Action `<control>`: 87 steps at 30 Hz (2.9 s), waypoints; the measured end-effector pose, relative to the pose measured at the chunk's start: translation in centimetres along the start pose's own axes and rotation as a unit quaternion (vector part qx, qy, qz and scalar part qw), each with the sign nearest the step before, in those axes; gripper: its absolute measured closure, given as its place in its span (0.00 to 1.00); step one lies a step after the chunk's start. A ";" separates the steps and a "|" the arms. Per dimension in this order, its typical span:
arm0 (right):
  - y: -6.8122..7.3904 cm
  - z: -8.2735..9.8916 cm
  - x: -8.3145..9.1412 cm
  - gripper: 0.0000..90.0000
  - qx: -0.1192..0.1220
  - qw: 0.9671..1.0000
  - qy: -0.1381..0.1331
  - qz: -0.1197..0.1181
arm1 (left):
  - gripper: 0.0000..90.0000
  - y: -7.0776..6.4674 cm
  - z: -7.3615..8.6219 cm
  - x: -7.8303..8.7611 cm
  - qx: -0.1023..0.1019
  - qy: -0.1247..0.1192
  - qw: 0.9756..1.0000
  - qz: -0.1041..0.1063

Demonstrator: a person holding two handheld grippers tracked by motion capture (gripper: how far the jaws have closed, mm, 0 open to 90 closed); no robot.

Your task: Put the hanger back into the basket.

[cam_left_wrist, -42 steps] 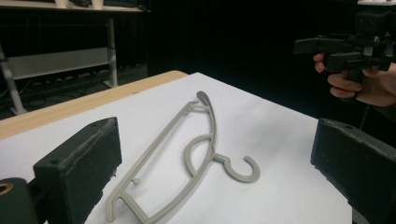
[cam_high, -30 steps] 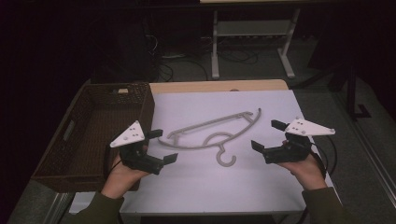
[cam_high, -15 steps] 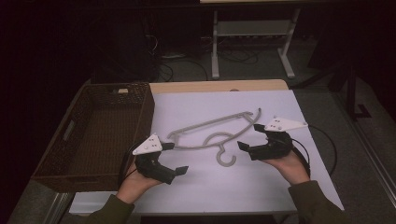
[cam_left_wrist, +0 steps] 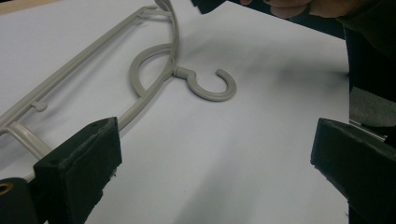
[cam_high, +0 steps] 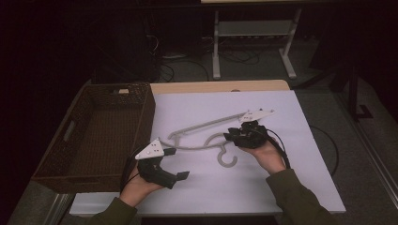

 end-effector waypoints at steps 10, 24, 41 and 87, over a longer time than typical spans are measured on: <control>0.0 -0.8 -4.4 0.99 0.007 0.998 0.058 -0.012 | 0.02 0.0 0.5 -0.5 -0.005 0.015 1.000 0.002; -0.4 -0.4 -8.6 0.99 0.014 0.994 0.104 -0.010 | 0.02 -0.1 0.6 -0.7 -0.008 0.018 1.000 0.006; 0.4 0.5 -8.7 0.99 0.030 0.991 0.126 -0.021 | 0.02 -0.1 0.7 -0.7 -0.004 0.018 1.000 0.007; 3.7 7.5 1.9 0.74 0.045 0.996 0.066 -0.036 | 0.02 -0.2 0.7 -0.7 -0.008 0.018 1.000 0.007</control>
Point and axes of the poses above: each handheld gripper's, and its own axes: x roughly backward along the jaws, z roughly out of its underside, y roughly to its left, the point moved 8 cm from there along -x, roughly forward along the jaws, and after that the axes turned 15 degrees about y, right-handed, at the moved point
